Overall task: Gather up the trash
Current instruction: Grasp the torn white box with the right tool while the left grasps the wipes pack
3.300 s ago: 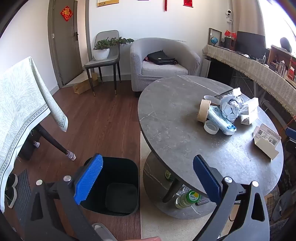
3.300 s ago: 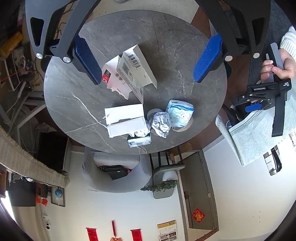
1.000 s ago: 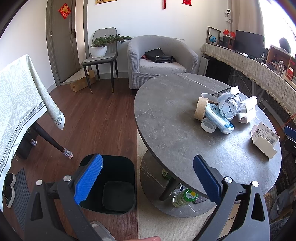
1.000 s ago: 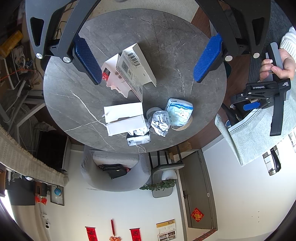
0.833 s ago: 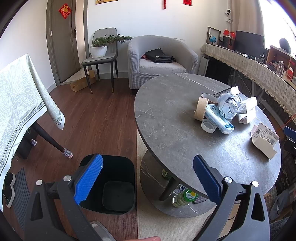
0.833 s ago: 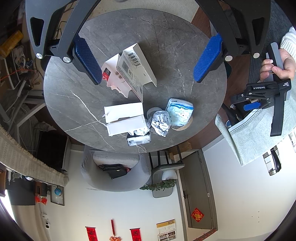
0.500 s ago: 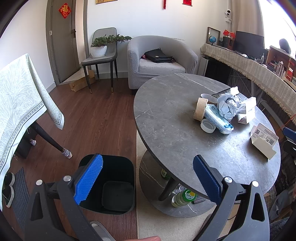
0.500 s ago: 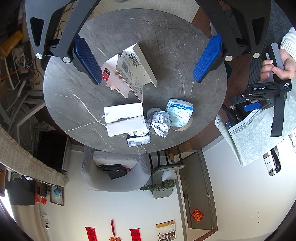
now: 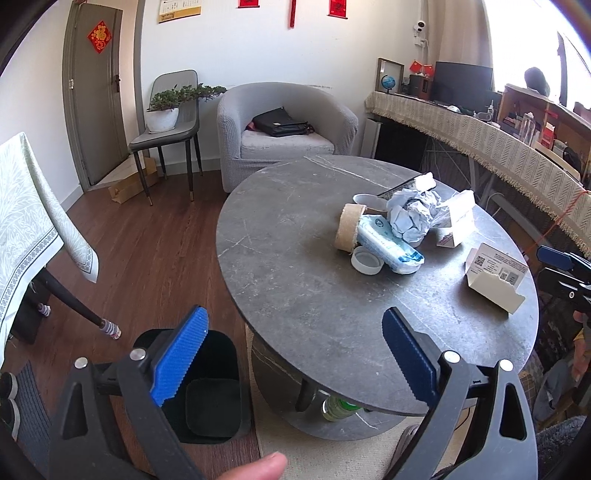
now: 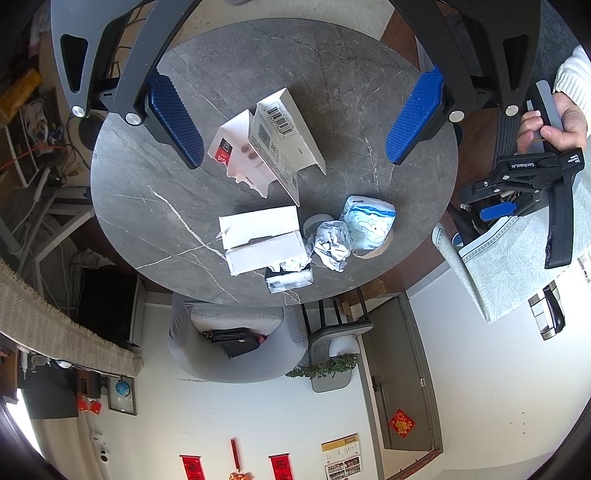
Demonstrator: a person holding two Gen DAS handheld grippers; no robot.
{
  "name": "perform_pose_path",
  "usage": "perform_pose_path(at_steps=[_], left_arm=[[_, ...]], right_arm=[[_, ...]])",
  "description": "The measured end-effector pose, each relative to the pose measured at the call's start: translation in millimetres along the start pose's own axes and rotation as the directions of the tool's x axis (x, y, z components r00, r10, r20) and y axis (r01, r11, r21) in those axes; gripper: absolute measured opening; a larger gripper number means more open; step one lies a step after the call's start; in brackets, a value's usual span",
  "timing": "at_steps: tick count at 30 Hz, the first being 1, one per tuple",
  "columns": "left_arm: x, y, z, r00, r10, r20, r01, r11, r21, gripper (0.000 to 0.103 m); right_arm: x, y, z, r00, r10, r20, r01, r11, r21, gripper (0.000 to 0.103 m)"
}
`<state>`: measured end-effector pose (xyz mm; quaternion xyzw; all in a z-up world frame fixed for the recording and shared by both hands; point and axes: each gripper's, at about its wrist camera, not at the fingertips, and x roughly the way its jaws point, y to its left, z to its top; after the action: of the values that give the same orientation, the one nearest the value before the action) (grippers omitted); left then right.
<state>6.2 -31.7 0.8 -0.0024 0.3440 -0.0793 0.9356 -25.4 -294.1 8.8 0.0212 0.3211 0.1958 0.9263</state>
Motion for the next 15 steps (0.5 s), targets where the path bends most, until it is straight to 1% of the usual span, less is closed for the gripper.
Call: perform_pose_path(at_steps=[1,2,3,7,8,9,10,12,13,15], left_arm=[[1,-2,1,1.0,-0.016,0.0,0.016,1.0,0.004,0.089],[3,-5,2,1.0,-0.028,-0.002,0.028,1.0,0.011,0.085],[5,-8,3,0.999,-0.039,-0.007,0.039,0.999,0.015,0.085],[9,-20,6,0.996,-0.087,0.003,0.087,0.996,0.014,0.084],[10,-24,7,0.995,-0.098,0.007,0.098,0.995,0.021,0.083],[11,-27,9,0.994,-0.107,0.011,0.106,0.994,0.031,0.082],[13,-31,10,0.994,-0.11,0.015,0.109,0.993,0.039,0.082],[17,-35,13,0.992,-0.127,0.014,0.126,0.991,0.046,0.074],[19,-36,15,0.99,-0.14,0.01,0.14,0.989,0.045,0.072],[24,-40,18,0.986,-0.167,0.01,0.167,0.985,0.04,0.068]], right_arm=[[0,-1,0,1.0,-0.005,0.0,0.005,1.0,0.0,0.099],[1,-2,-1,1.0,-0.013,0.001,0.013,1.0,-0.004,0.094],[1,-3,-1,1.0,-0.024,0.001,0.024,1.0,-0.007,0.088],[5,-10,-1,0.999,-0.036,-0.01,0.036,0.999,-0.016,0.081],[6,-11,-1,0.999,-0.036,-0.012,0.036,0.999,-0.022,0.077],[6,-13,0,0.999,-0.031,-0.015,0.031,0.999,-0.027,0.071],[8,-14,0,0.999,-0.025,-0.021,0.024,0.999,-0.032,0.069],[12,-15,3,0.999,-0.01,-0.034,0.008,0.999,-0.048,0.061],[12,-15,4,0.999,0.001,-0.04,-0.003,0.998,-0.057,0.058],[16,-15,6,0.998,0.013,-0.056,-0.017,0.998,-0.068,0.049]])
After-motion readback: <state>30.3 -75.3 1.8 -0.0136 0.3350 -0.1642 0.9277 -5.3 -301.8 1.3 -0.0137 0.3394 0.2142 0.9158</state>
